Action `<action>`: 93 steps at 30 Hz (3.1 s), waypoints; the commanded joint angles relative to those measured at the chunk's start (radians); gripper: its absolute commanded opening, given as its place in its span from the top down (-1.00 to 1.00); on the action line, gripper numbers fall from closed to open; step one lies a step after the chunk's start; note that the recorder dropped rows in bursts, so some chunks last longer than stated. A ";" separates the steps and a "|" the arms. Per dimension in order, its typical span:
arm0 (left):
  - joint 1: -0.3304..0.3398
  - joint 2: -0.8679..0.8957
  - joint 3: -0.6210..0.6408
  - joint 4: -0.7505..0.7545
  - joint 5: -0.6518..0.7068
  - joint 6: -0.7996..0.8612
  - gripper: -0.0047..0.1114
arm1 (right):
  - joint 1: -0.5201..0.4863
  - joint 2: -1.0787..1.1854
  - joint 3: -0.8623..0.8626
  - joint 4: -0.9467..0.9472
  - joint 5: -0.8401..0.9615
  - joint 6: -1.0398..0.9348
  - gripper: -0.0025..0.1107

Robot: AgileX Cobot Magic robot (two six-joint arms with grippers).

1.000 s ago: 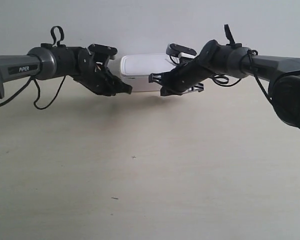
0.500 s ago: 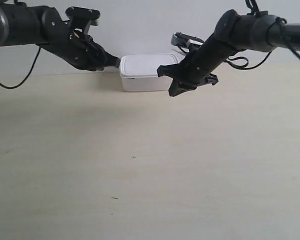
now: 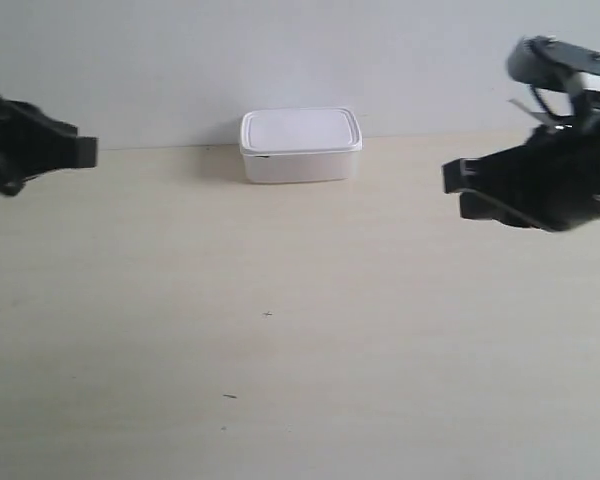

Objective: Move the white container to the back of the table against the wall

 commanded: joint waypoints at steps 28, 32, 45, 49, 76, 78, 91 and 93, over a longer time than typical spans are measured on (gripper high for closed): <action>0.004 -0.840 0.575 -0.077 -0.212 0.025 0.92 | -0.004 -0.677 0.494 -0.419 -0.376 0.350 0.96; 0.006 -0.854 0.575 -0.077 -0.210 0.025 0.92 | -0.004 -0.765 0.498 -0.418 -0.376 0.350 0.96; 0.305 -1.072 0.687 -0.019 -0.210 0.025 0.92 | -0.191 -0.977 0.669 -0.422 -0.399 0.350 0.96; 0.309 -1.079 0.712 -0.019 -0.202 0.025 0.92 | -0.237 -1.001 0.709 -0.422 -0.399 0.350 0.96; 0.309 -1.065 0.741 -0.028 0.016 0.025 0.92 | -0.237 -1.017 0.762 -0.600 -0.464 0.350 0.96; 0.309 -1.065 0.741 -0.028 0.036 0.025 0.92 | -0.237 -1.017 0.762 -0.600 -0.418 0.350 0.96; 0.309 -1.065 0.741 -0.028 0.173 0.025 0.92 | -0.237 -1.039 0.762 -0.600 -0.309 0.350 0.96; 0.309 -1.065 0.741 -0.028 0.173 0.025 0.92 | -0.237 -1.039 0.762 -0.600 -0.309 0.350 0.96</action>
